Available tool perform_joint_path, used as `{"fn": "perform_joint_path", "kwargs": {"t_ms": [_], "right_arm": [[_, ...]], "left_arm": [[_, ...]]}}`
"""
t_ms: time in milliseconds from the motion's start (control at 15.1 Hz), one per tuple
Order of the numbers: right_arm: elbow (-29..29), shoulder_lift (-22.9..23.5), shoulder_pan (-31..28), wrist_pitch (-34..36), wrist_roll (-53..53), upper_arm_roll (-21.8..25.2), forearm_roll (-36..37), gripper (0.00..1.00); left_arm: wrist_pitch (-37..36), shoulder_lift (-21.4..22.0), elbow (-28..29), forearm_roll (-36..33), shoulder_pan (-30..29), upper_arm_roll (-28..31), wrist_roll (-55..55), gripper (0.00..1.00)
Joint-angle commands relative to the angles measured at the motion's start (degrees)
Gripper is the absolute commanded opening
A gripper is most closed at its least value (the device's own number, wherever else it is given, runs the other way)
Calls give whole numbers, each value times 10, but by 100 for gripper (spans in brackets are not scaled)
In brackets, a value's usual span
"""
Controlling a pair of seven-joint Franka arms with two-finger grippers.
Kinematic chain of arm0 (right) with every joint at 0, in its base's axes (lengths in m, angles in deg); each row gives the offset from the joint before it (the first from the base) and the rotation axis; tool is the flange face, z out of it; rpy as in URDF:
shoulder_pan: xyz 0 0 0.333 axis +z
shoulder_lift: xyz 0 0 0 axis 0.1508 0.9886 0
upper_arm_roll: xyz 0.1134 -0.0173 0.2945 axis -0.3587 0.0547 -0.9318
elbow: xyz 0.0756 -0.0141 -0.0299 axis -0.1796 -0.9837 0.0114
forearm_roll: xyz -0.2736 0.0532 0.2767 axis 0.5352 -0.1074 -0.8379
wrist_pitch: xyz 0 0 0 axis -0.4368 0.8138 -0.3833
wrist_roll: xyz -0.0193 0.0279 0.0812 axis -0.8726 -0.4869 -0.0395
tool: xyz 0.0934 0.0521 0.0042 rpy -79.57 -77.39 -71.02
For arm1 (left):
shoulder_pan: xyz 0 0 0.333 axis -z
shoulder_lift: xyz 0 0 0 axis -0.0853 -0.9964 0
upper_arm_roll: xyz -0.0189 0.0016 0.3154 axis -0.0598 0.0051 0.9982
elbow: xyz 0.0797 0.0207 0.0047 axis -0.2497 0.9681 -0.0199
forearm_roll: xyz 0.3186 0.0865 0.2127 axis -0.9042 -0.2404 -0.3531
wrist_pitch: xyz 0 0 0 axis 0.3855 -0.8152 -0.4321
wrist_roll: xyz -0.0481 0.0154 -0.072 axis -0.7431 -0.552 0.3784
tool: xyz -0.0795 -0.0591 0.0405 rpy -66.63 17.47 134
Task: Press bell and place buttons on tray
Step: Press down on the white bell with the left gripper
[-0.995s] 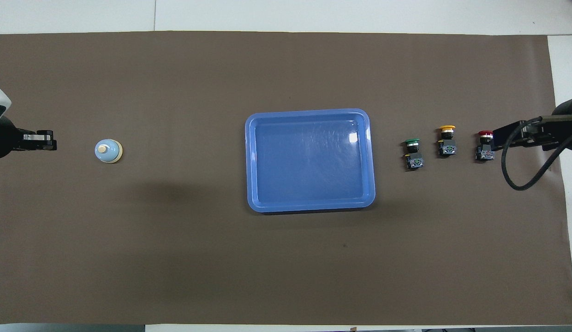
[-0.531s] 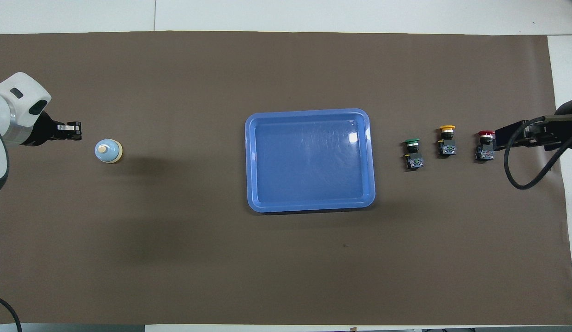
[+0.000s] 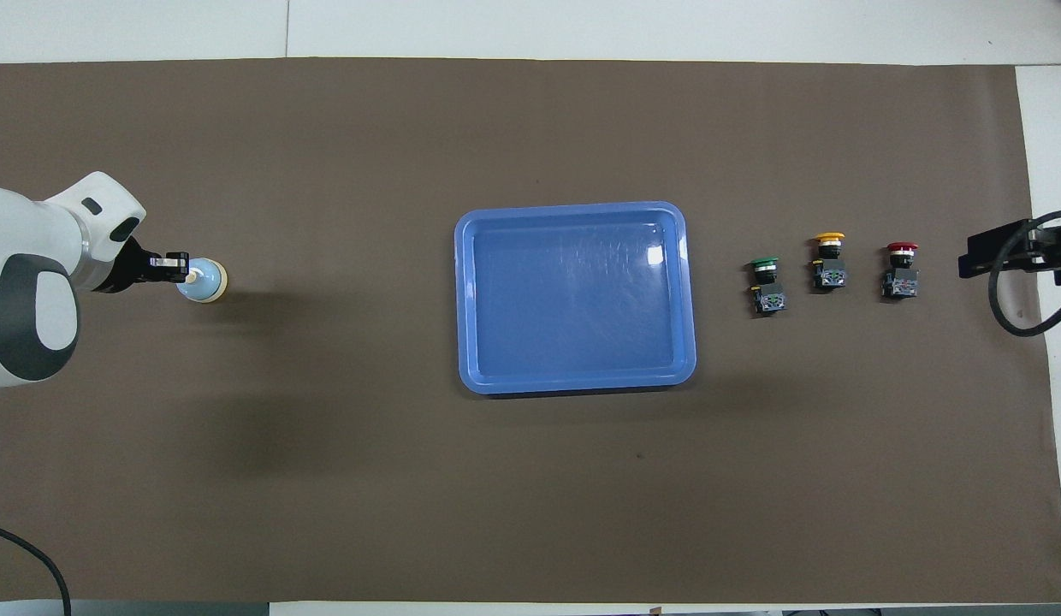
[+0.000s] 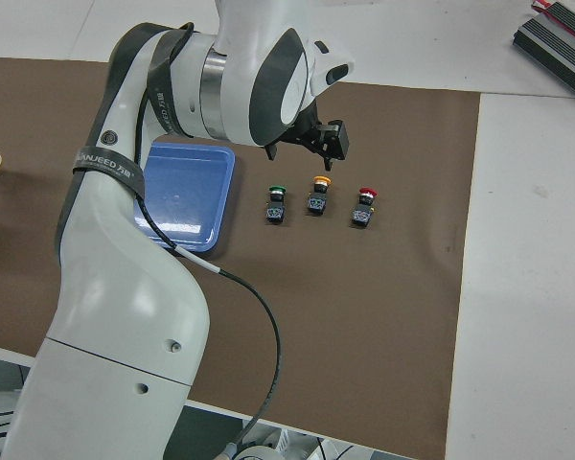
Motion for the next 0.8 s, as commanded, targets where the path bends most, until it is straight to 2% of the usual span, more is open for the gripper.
{"fn": "perform_joint_path", "kwargs": {"t_ms": [0,265,464,531,663,730], "right_arm": [[-5,-8,-12,8,6,-5,-3,100],[-24,-18,-17,5,10,-5,-3,100],[-43,-22,-29,-26,36,-5,-7,100],[-44,-21,-39,-35,43,-5,-10,100],[-44,-12,-48,-62,46,-5,-12,100],[-44,8,-62,-69,46,-5,-12,100]], "left_arm": [[42,4,31,-9,-3,1,6,1],[79,-18,42,-9,1,1,7,1],[77,-22,40,-9,-3,1,8,11],[58,-23,23,-9,-4,1,9,25],[-36,-14,-38,-9,4,1,6,75],[-88,-12,-76,-9,6,1,6,100]]}}
